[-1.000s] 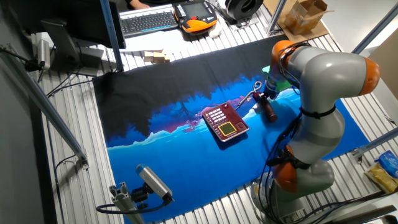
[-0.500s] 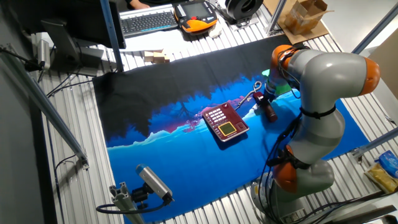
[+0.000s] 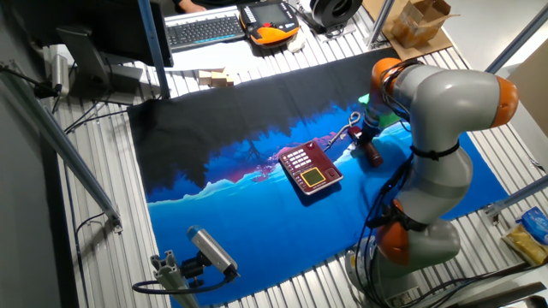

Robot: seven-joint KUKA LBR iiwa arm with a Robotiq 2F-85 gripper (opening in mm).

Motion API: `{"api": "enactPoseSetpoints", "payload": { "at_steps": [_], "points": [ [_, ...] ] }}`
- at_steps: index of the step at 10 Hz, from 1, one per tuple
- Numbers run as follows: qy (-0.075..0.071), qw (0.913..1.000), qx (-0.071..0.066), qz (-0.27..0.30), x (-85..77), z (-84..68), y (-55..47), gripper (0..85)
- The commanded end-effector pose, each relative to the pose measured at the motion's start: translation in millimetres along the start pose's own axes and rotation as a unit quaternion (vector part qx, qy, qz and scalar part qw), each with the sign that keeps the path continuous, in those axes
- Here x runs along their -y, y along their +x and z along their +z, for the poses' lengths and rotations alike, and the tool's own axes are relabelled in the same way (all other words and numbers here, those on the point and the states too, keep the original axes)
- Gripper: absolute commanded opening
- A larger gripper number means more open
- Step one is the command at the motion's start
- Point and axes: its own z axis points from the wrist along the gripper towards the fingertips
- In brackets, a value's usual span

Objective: Place the handset of the telephone on the corresponding phone cradle

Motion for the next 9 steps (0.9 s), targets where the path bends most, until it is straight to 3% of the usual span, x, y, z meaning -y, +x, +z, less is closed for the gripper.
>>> {"api": "enactPoseSetpoints", "payload": {
  "at_steps": [1,3,6,9],
  "points": [
    [-0.004,1.0,0.001,0.004,-0.9,-3.5,-0.8,0.0],
    [-0.01,0.9999,-0.006,0.011,-3.9,-15.3,-2.9,0.0],
    [-0.001,0.9993,-0.032,0.018,-11.1,-46.7,-15.1,0.0],
    [0.008,0.9981,-0.05,0.035,-33.2,-71.5,-23.4,0.0]
  ]
}}
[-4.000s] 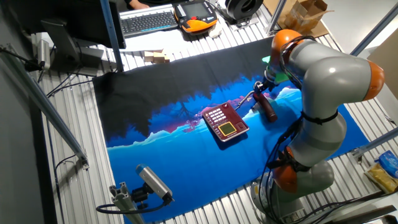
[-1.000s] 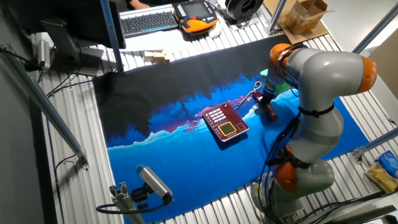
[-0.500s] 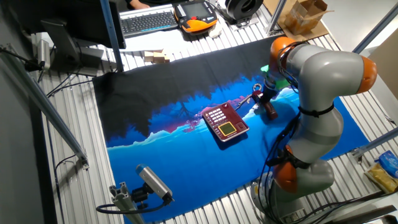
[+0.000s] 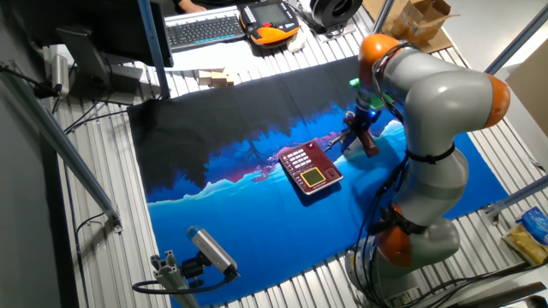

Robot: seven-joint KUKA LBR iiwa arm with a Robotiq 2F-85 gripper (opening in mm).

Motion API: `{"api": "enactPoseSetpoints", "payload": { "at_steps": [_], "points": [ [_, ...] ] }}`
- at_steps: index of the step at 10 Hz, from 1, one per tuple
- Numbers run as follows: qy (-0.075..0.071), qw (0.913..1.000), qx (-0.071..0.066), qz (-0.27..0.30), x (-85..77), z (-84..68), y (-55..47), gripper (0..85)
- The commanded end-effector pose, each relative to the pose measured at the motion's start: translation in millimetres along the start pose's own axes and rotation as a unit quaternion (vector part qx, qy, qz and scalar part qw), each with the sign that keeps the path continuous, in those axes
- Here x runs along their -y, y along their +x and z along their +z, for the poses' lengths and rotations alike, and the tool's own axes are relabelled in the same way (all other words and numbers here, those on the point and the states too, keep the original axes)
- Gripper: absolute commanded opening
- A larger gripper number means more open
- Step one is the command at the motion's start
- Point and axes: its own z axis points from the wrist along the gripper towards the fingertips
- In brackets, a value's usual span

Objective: Place the handset of the telephone on the corresponding phone cradle

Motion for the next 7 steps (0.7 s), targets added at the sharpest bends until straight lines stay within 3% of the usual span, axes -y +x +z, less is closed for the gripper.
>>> {"api": "enactPoseSetpoints", "payload": {
  "at_steps": [1,7],
  "points": [
    [0.0,1.0,-0.001,0.003,-3.3,-2.1,0.3,0.0],
    [-0.011,0.9992,0.001,0.039,-43.3,-15.1,6.0,0.0]
  ]
}}
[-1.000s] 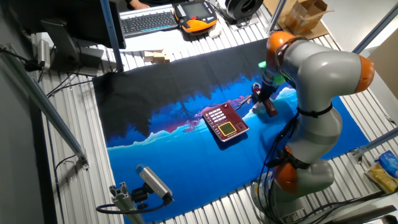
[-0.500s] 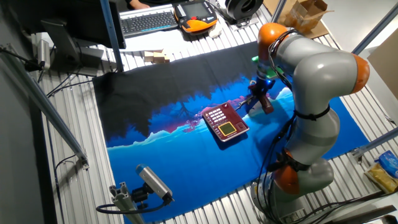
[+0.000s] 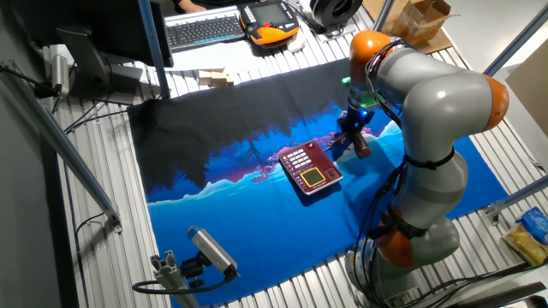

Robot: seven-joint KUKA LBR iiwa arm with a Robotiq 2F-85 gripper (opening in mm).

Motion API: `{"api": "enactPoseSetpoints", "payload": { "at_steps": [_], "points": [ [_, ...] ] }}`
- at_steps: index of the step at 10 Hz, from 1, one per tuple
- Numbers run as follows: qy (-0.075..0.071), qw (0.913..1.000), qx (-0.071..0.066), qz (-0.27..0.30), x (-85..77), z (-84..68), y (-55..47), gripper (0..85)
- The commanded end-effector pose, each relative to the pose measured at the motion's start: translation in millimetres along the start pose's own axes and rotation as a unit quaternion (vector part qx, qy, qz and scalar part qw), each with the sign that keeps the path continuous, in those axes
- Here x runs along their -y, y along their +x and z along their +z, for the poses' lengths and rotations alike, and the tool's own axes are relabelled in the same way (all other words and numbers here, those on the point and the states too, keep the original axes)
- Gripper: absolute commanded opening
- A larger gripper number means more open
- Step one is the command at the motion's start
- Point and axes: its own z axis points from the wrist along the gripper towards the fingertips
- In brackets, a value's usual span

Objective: Place the handset of the telephone on the corresponding phone cradle

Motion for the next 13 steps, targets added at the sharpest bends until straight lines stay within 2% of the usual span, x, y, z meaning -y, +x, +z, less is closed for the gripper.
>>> {"api": "enactPoseSetpoints", "payload": {
  "at_steps": [1,4,6,7,8,10,13],
  "points": [
    [-0.001,1.0,0.002,0.007,-7.9,1.8,2.0,0.0],
    [0.002,0.9995,0.002,0.03,-28.2,0.0,7.2,0.0],
    [0.002,0.9998,0.004,0.02,-33.6,2.6,8.7,0.0],
    [-0.007,1.0,0.001,0.001,-35.9,3.9,8.2,0.0],
    [-0.01,0.9998,-0.001,-0.017,-41.0,8.0,9.8,0.0],
    [-0.016,0.9999,0.001,-0.004,-50.4,15.7,14.9,0.0],
    [-0.017,0.9997,-0.001,0.014,-63.6,13.8,17.8,0.0]
  ]
}}
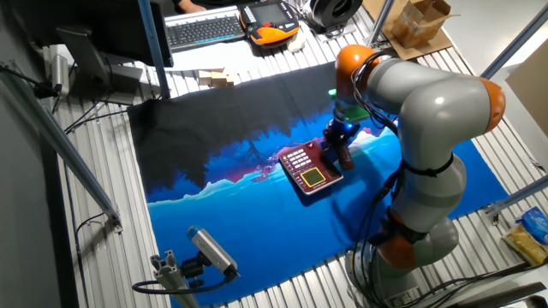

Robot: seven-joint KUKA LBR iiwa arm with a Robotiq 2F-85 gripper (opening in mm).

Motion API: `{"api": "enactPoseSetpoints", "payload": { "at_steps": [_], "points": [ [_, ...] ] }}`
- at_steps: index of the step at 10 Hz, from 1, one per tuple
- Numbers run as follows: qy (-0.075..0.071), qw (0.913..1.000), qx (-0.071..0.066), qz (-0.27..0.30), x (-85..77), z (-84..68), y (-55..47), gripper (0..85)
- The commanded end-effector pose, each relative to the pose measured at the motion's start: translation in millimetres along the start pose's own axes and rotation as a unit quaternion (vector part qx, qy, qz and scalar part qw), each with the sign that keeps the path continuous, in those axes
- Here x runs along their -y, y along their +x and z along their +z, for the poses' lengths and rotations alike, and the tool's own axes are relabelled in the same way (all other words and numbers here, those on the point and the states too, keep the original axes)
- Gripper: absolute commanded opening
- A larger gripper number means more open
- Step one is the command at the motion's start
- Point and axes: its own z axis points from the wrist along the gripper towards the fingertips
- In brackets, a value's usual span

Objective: Place the handset of the telephone on the corresponding phone cradle

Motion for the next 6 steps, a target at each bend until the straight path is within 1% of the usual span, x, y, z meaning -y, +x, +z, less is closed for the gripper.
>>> {"api": "enactPoseSetpoints", "payload": {
  "at_steps": [1,3,5,6],
  "points": [
    [-0.001,1.0,0.0,0.002,-2.2,-0.3,0.9,0.0],
    [-0.002,1.0,0.001,0.008,-6.0,-0.1,1.3,0.0],
    [-0.008,0.9998,0.006,0.015,-5.6,-0.1,1.0,0.0],
    [-0.011,0.9997,0.012,0.02,-5.6,-0.1,1.0,0.0]
  ]
}}
